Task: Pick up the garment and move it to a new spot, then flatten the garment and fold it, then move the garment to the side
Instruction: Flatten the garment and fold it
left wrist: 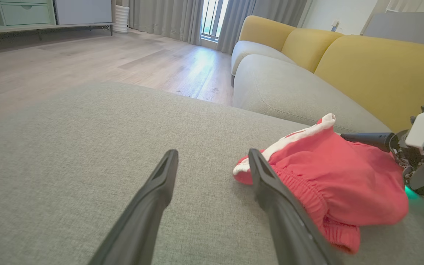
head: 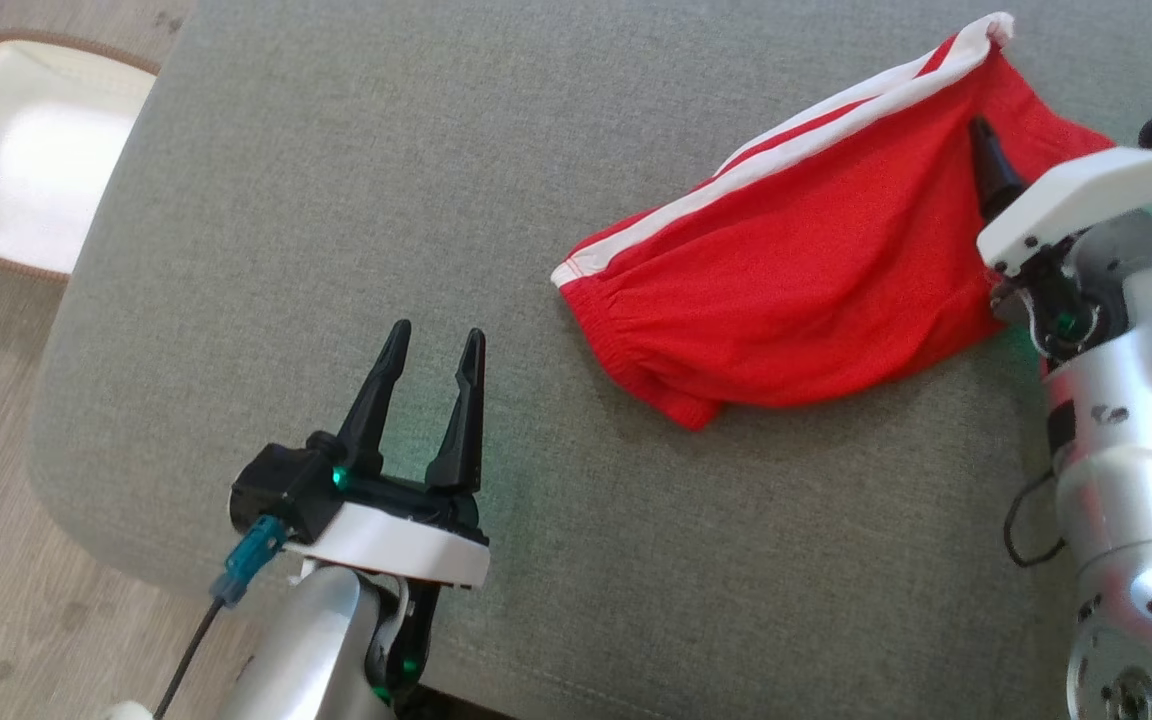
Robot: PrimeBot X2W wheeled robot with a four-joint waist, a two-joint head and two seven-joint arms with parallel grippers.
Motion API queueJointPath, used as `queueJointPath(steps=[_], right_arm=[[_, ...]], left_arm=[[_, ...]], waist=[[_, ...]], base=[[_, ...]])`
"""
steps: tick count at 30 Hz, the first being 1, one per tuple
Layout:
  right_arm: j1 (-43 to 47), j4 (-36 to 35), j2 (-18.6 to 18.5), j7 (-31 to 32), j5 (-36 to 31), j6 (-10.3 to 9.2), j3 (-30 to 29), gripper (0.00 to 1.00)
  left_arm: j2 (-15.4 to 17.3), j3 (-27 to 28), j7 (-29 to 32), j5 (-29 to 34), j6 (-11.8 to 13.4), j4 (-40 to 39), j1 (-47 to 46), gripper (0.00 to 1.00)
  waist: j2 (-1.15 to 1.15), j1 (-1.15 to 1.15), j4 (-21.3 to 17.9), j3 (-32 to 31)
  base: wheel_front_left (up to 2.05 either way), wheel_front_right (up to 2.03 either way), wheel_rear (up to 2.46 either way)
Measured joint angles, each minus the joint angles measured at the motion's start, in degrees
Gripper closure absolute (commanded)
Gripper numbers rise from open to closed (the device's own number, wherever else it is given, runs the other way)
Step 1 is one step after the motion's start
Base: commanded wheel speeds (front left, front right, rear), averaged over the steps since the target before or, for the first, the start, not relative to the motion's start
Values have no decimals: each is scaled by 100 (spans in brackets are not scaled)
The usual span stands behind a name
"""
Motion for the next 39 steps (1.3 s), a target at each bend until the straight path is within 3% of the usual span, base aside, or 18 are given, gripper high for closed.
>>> queueJointPath(steps=[2, 3, 4, 5, 18, 33, 39], right_arm=[[-114, 62, -10, -9, -69, 0, -37, 0], [-160, 91, -14, -30, -94, 0, -44, 40], [-208, 125, -21, -35, -120, 0, -53, 94], [-246, 147, -24, -57, -127, 0, -64, 100], [-186, 216, 86, -813, 298, 1, 51, 100], [1135, -264, 120, -2030, 569, 1, -532, 100], [1650, -433, 146, -2308, 996, 1, -548, 100]], left_arm=[[-8, 3, 0, 0, -4, 2, -19, 0], [-13, 3, 0, 0, -4, 11, -24, 0], [-16, 5, 0, 1, -5, 27, -33, 0], [-21, 20, 0, 1, -5, 34, -39, 0], [-38, 154, 0, 186, -48, 136, -122, 0], [7, 292, -16, 403, -51, 153, 24, 0], [58, 331, -16, 403, -54, 154, 196, 0]], waist=[[0, 0, 29, 54], [0, 0, 38, 76], [0, 0, 41, 97], [0, 0, 39, 113], [0, 1, -363, -24], [0, 0, -1153, -571], [0, -1, -1444, -825]], base=[[0, 0, 0], [0, 0, 0], [0, 0, 0], [0, 0, 0], [0, 0, 0], [0, 0, 0], [0, 0, 0]])
